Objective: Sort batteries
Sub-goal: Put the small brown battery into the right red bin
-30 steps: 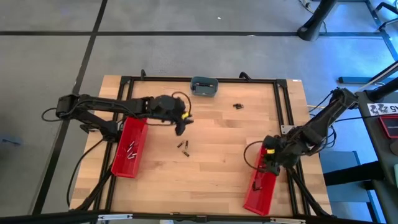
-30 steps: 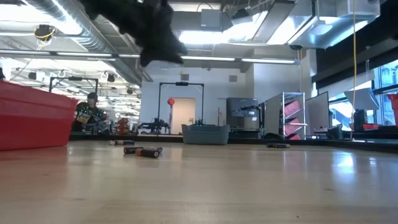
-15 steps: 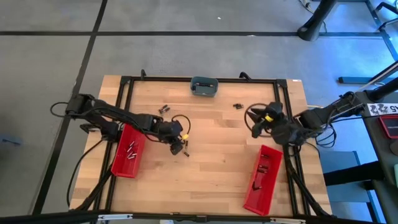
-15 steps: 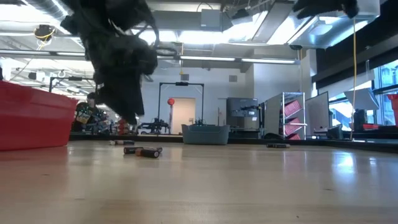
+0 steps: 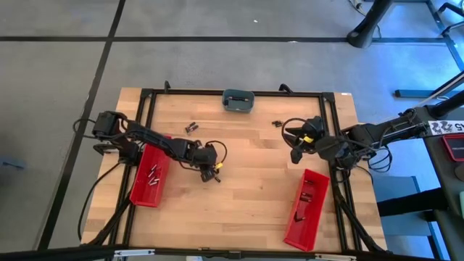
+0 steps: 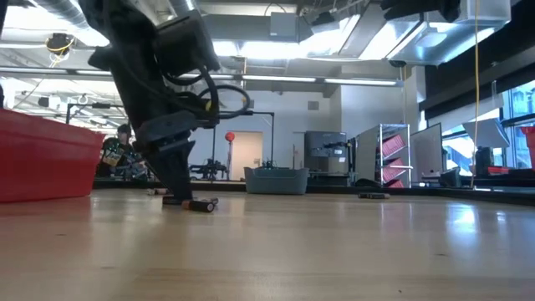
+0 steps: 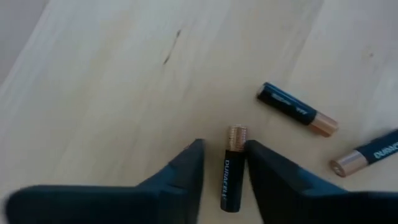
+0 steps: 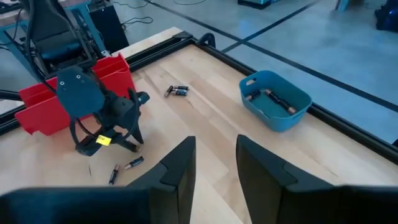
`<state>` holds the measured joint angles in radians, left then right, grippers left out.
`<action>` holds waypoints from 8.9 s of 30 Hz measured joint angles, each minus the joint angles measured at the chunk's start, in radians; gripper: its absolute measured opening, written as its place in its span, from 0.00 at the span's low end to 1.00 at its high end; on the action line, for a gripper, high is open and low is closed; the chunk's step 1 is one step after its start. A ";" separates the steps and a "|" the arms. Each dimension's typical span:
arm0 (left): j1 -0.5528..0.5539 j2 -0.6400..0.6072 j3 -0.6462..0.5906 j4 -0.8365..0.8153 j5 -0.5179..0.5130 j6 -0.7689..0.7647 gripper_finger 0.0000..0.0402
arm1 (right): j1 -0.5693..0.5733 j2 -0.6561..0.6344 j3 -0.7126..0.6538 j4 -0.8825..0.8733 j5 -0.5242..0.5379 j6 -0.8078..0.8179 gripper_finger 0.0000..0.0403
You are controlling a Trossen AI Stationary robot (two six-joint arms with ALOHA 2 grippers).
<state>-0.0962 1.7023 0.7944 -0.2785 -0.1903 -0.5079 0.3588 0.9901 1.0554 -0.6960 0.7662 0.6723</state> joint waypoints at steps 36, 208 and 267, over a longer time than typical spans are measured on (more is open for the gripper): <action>0.265 -0.275 0.200 0.969 0.227 -0.061 0.03 | -0.453 0.316 -0.005 0.965 -0.748 -0.363 0.47; 0.135 -0.242 0.196 0.734 0.604 0.117 0.03 | 0.122 0.356 -0.083 1.144 0.021 -0.230 0.37; 0.115 -0.240 0.196 0.737 0.584 0.122 0.05 | 0.025 0.390 -0.039 1.039 -0.178 -0.238 0.15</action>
<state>0.0185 1.4624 0.9909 0.4583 0.3933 -0.3862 0.3834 1.3804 1.0168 0.3426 0.5881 0.4343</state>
